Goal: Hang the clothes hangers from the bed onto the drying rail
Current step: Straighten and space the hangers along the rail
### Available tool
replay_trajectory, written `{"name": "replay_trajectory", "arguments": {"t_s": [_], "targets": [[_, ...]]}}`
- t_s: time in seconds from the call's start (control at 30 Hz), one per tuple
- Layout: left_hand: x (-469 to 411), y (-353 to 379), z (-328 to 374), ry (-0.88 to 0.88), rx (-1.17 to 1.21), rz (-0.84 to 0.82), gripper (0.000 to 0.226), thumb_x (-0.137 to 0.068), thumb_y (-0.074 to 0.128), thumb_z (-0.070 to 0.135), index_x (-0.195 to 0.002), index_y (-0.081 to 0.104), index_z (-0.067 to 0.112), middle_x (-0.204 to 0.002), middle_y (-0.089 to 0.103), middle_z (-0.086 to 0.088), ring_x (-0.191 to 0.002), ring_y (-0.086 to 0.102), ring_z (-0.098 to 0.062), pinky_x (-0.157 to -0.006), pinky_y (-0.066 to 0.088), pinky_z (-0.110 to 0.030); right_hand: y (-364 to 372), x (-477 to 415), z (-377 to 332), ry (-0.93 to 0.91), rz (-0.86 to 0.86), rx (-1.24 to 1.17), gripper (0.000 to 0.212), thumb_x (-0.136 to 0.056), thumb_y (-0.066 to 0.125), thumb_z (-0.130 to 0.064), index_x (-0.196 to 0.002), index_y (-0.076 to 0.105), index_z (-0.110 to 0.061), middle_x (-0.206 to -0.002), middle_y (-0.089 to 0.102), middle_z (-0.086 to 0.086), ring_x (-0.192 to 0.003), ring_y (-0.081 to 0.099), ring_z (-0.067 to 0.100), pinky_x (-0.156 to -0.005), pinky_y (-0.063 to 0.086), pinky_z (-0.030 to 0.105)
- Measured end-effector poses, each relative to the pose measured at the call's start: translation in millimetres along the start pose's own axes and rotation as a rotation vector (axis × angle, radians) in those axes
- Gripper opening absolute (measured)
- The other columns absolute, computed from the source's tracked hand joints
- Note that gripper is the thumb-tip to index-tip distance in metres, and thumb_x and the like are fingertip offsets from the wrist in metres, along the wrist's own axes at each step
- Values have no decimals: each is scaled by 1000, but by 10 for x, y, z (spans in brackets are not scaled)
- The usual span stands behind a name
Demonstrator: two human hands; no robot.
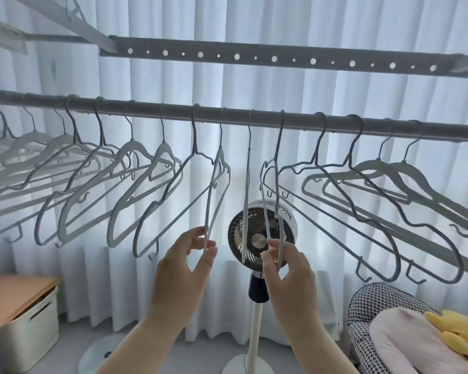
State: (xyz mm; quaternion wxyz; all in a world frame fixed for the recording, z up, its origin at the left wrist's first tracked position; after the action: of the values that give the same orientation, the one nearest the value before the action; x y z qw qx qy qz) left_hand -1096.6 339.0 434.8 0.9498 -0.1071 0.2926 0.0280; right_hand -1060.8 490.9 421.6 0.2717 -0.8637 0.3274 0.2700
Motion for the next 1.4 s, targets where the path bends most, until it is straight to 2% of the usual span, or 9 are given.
{"name": "replay_trajectory", "arguments": {"t_s": [0.1, 0.23, 0.37, 0.47, 0.57, 0.73, 0.97, 1.2, 1.4], "targets": [[11, 8, 7, 14, -13, 2, 22, -87, 58, 18, -104, 52, 30, -88, 58, 26, -87, 49, 6, -69, 32, 0, -54, 53, -3, -56, 19, 50, 51, -64, 34, -60, -101, 55, -32, -89, 48, -30, -90, 45, -1, -82, 32, 11], [22, 64, 42, 15, 2, -16, 22, -87, 58, 16, -103, 51, 29, -87, 58, 25, -89, 51, -3, -80, 32, -19, -469, 95, -58, -390, 358, 160, 29, -78, 48, -32, -105, 52, -23, -92, 49, -22, -98, 38, -9, -91, 28, 2], [46, 115, 53, 20, -3, -10, 22, -86, 59, 15, -106, 55, 25, -88, 59, 21, -99, 50, -12, -85, 31, -22, -1008, 11, 8, -501, 599, 327, 27, -80, 51, -19, -105, 51, -10, -108, 59, 14, -118, 35, -7, -103, 18, 9], [83, 126, 80, 23, -1, -6, 25, -86, 58, 13, -111, 58, 17, -88, 61, 15, -98, 51, -14, -86, 32, -23, -1137, -60, 115, -283, 490, 315, 53, -76, 45, -34, -117, 50, -1, -121, 54, 24, -119, 37, 16, -102, 20, 16], [110, 118, 135, 24, 7, 7, 24, -86, 58, 12, -110, 58, 17, -87, 61, 16, -95, 51, -13, -86, 32, -23, -1077, -66, 230, -34, 310, 218, 74, -70, 41, -49, -129, 44, -5, -129, 51, 7, -123, 41, 23, -100, 30, 30], [117, 109, 180, 60, -3, 12, 19, -87, 57, 9, -102, 55, 21, -84, 57, 25, -83, 51, 8, -77, 35, -11, -1035, -54, 273, 6, 273, 166, 50, -73, 40, -35, -111, 58, -9, -88, 58, -7, -90, 56, 20, -77, 36, 26], [140, 106, 216, 20, -7, 15, 19, -87, 57, 11, -104, 58, 19, -85, 57, 24, -91, 52, -12, -85, 32, -21, -946, 9, 205, -32, 290, 181, 41, -76, 42, -32, -99, 66, -9, -69, 62, -6, -58, 55, 14, -59, 34, 8], [152, 137, 221, 17, 6, 4, 23, -87, 57, 12, -109, 58, 19, -96, 64, 5, -99, 53, -16, -87, 33, -22, -761, 20, 187, -61, 228, 178, 18, -88, 55, -19, -96, 65, -6, -73, 70, 8, -67, 62, 28, -64, 45, 30], [144, 158, 198, 30, -14, -3, 23, -87, 58, 12, -107, 57, 23, -96, 65, 7, -102, 55, -19, -88, 33, -22, -678, 21, 211, -59, 180, 198, 17, -87, 59, -14, -100, 65, -5, -75, 69, 4, -71, 58, 20, -69, 40, 26]]}}
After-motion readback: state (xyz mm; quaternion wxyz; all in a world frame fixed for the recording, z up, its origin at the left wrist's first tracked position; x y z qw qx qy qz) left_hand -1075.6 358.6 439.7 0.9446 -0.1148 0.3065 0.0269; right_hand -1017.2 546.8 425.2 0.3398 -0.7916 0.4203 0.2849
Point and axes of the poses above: each hand's wrist, its own x-axis away from the middle knuckle, its own y-axis out of the palm, z = x × y, the point moved 2 cm from there along -x, towards the middle knuckle
